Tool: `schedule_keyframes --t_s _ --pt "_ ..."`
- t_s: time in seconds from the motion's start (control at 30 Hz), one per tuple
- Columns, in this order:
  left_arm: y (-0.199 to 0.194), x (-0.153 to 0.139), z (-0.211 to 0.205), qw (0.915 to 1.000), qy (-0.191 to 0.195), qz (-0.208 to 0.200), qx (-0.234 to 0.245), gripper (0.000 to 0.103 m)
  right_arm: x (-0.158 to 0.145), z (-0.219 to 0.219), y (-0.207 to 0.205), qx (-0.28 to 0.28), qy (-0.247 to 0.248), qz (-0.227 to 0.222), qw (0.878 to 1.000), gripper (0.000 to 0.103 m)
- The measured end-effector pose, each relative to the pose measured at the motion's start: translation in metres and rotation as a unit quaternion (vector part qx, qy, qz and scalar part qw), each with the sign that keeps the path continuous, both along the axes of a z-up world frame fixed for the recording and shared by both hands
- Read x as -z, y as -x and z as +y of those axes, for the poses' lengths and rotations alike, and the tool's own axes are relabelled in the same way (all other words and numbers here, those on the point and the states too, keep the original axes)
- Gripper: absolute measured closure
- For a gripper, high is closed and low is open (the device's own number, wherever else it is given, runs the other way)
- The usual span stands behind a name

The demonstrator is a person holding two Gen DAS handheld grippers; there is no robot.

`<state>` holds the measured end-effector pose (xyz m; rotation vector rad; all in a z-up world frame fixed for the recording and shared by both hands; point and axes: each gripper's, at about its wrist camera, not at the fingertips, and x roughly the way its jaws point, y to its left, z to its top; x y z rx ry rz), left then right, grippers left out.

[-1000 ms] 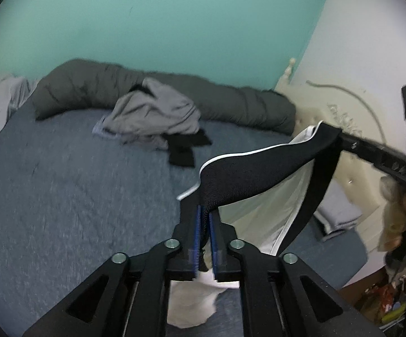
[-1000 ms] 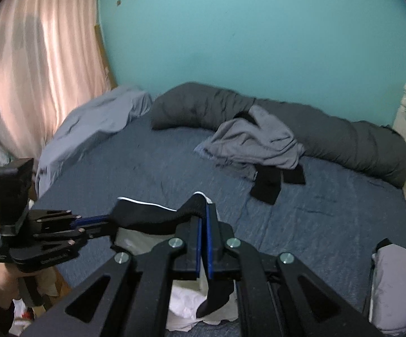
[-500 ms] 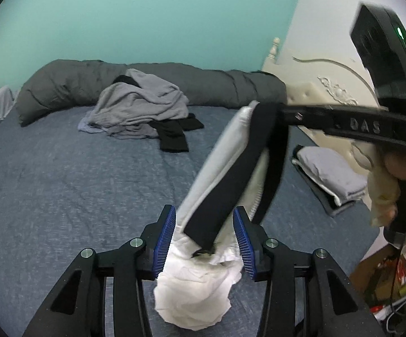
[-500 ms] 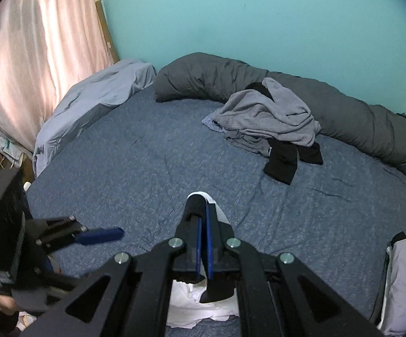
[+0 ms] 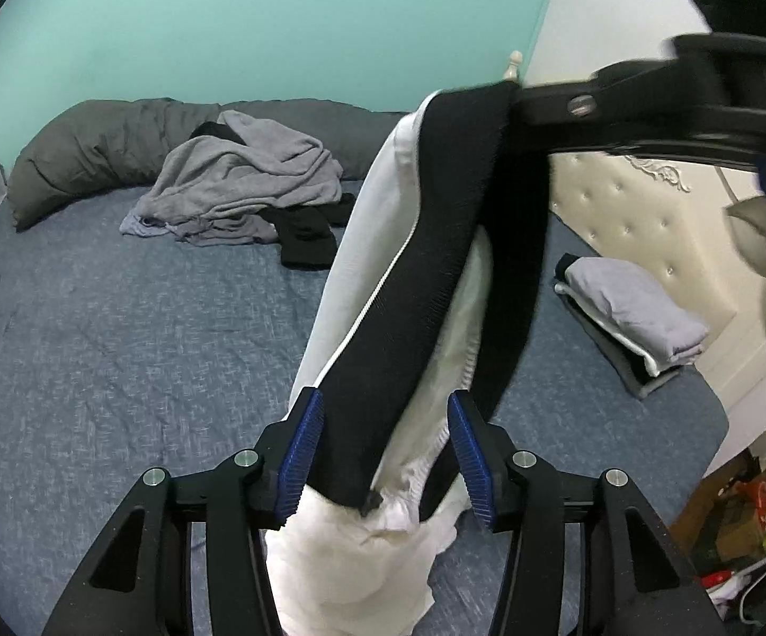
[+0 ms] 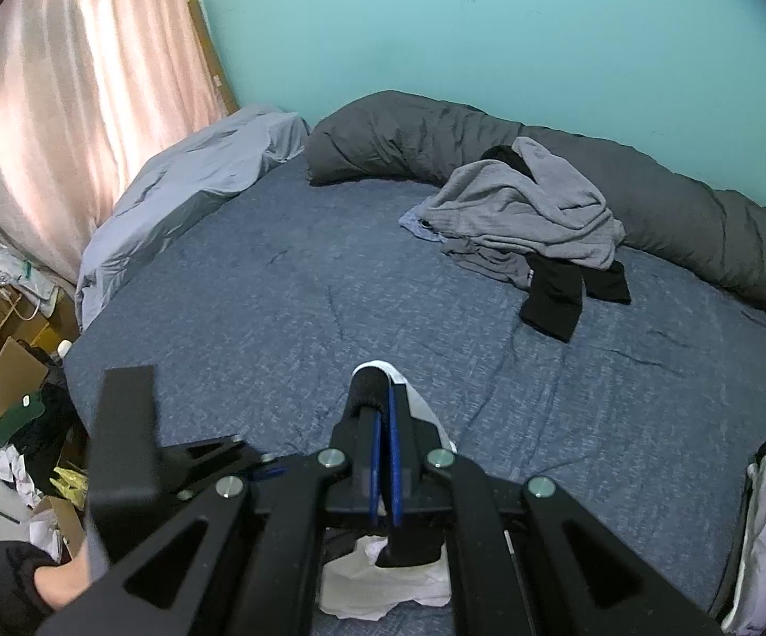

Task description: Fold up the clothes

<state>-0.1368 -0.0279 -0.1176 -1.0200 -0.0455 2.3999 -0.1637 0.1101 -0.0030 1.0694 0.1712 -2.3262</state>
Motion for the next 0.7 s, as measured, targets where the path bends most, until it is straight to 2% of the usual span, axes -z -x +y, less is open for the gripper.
schedule_keyframes --t_s 0.07,0.13,0.27,0.43,0.57,0.63,0.67,0.7 --pt "0.003 0.002 0.001 1.0000 0.002 0.000 0.002 0.055 0.000 0.002 -0.001 -0.002 0.000 0.001 1.000 0.100" --pt "0.006 0.005 -0.002 1.0000 -0.004 -0.006 0.001 0.090 0.002 0.006 0.000 0.000 0.004 0.000 1.000 0.100" --pt "0.009 0.006 -0.011 0.9999 -0.005 -0.009 -0.012 0.096 0.007 0.011 0.001 0.001 0.014 -0.003 1.000 0.100" --pt "0.005 -0.007 -0.019 0.9999 -0.001 -0.003 -0.013 0.097 0.014 0.016 0.004 0.009 0.015 0.010 1.000 0.100" --pt "0.005 -0.015 -0.027 0.9998 0.005 -0.009 -0.019 0.097 0.037 0.029 0.015 0.036 0.036 -0.006 0.999 0.100" --pt "0.007 -0.015 -0.030 0.9996 0.007 -0.016 -0.024 0.097 0.054 0.034 0.018 0.052 0.031 -0.008 0.998 0.099" --pt "0.008 -0.014 -0.032 0.9994 0.006 -0.022 -0.028 0.097 0.062 0.037 0.020 0.060 0.030 -0.010 0.998 0.095" --pt "0.010 -0.012 -0.034 0.9991 0.006 -0.027 -0.032 0.097 0.071 0.041 0.021 0.068 0.034 -0.015 0.997 0.086"
